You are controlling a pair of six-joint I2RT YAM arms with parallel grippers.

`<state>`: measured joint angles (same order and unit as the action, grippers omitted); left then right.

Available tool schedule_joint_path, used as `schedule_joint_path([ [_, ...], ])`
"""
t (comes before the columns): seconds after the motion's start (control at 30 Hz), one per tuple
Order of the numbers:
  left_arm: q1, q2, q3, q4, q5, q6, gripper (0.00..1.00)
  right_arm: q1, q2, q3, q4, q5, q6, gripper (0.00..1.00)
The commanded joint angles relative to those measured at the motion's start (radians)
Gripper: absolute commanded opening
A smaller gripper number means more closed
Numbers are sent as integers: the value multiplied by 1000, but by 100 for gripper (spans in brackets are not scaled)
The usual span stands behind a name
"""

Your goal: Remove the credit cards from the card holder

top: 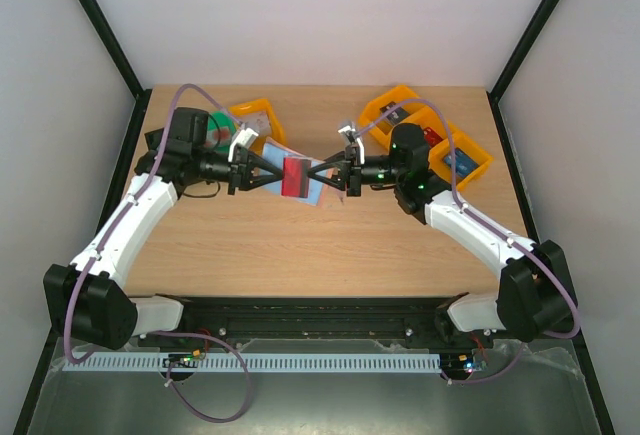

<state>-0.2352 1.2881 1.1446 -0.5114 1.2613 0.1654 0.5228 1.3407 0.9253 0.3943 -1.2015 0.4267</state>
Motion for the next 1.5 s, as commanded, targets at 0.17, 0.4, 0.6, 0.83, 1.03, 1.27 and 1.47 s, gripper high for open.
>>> schedule_joint_path([
  [0.17, 3, -23, -8, -1, 48, 28, 3, -6, -23, 9, 4, -39, -22, 1],
  [0.4, -30, 3, 6, 57, -81, -42, 2, -5, -17, 15, 34, -63, 15, 2],
  [0.6, -41, 10, 0, 79, -32, -57, 11, -4, -18, 8, 35, -66, 16, 2],
  [0.83, -74, 20, 6, 73, -7, -49, 13, -4, -15, 11, 56, -92, 26, 2],
  [1.03, -84, 24, 23, 27, 33, -7, 2, -4, -13, 9, 43, -90, 9, 2],
  [1.27, -32, -13, 1, 20, 37, 5, 2, -6, 0, 23, -37, -45, -34, 14],
  [1.47, -34, -4, -2, 65, 28, -39, 2, -4, 12, 9, 44, -25, 45, 23],
])
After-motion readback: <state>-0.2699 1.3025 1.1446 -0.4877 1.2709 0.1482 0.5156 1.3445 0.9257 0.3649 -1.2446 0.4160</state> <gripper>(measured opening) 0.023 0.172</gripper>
